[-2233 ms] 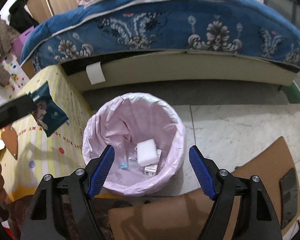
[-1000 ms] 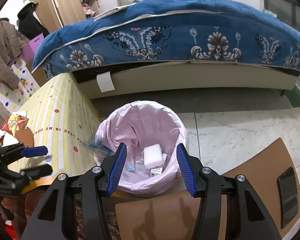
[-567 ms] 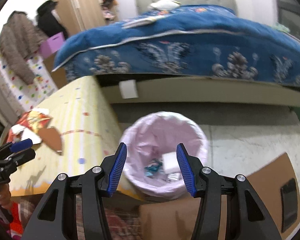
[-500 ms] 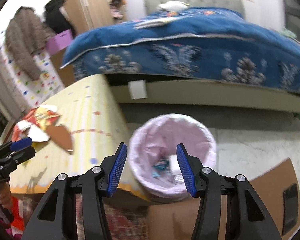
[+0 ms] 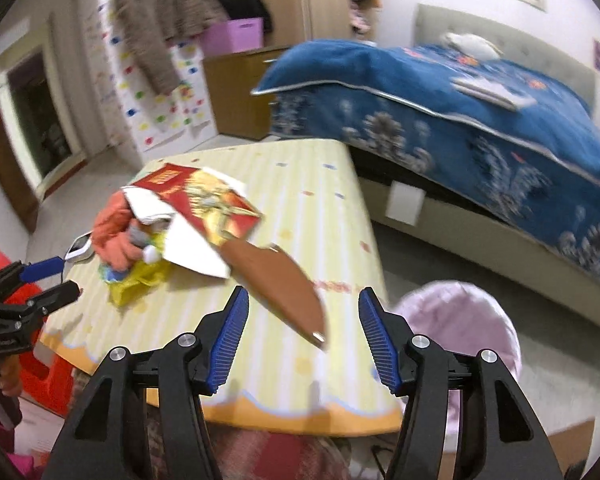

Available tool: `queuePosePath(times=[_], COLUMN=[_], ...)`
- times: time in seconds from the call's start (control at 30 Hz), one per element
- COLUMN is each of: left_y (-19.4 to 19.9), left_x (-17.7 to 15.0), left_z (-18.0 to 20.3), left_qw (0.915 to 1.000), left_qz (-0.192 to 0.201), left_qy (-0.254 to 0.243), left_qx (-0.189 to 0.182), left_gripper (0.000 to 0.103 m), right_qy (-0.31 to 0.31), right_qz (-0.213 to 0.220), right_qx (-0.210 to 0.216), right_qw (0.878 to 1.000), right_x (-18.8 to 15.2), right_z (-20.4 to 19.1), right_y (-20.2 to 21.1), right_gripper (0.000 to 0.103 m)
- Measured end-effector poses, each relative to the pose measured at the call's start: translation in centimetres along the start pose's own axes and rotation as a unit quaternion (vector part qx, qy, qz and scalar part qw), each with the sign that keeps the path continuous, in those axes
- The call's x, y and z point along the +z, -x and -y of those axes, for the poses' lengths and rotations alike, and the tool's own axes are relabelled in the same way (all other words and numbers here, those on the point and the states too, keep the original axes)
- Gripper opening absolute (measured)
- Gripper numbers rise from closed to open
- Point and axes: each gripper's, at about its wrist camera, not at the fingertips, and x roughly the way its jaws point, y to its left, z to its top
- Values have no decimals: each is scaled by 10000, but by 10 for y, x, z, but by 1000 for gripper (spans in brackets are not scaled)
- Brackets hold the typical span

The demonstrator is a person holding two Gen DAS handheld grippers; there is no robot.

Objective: Collect trash
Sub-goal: 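Return both tools to the table above the remaining items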

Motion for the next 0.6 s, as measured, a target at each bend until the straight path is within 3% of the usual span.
queuePosePath(times=[0.2, 0.3, 0.4, 0.6], left_y=[4, -1, -9, -19], left_x=[0, -1, -1, 1], left_z=[-45, -58, -60, -62], left_qw=[9974, 9968, 9966, 9957], left_qz=[194, 135, 58, -15], left_qy=[386, 550, 574, 656], left_qx=[568, 565, 594, 651], left_gripper=[85, 85, 85, 85], right_qy=[609, 740, 711, 794], right_qz=[-153, -406, -649, -898], right_qx=[6, -55, -51, 17], right_qw=[9980, 9964, 9953, 9928], right_x=[16, 14, 9, 5], right_z=[-39, -41, -30, -21], right_y=[-39, -65, -87, -107], right_gripper=[60, 63, 74, 75])
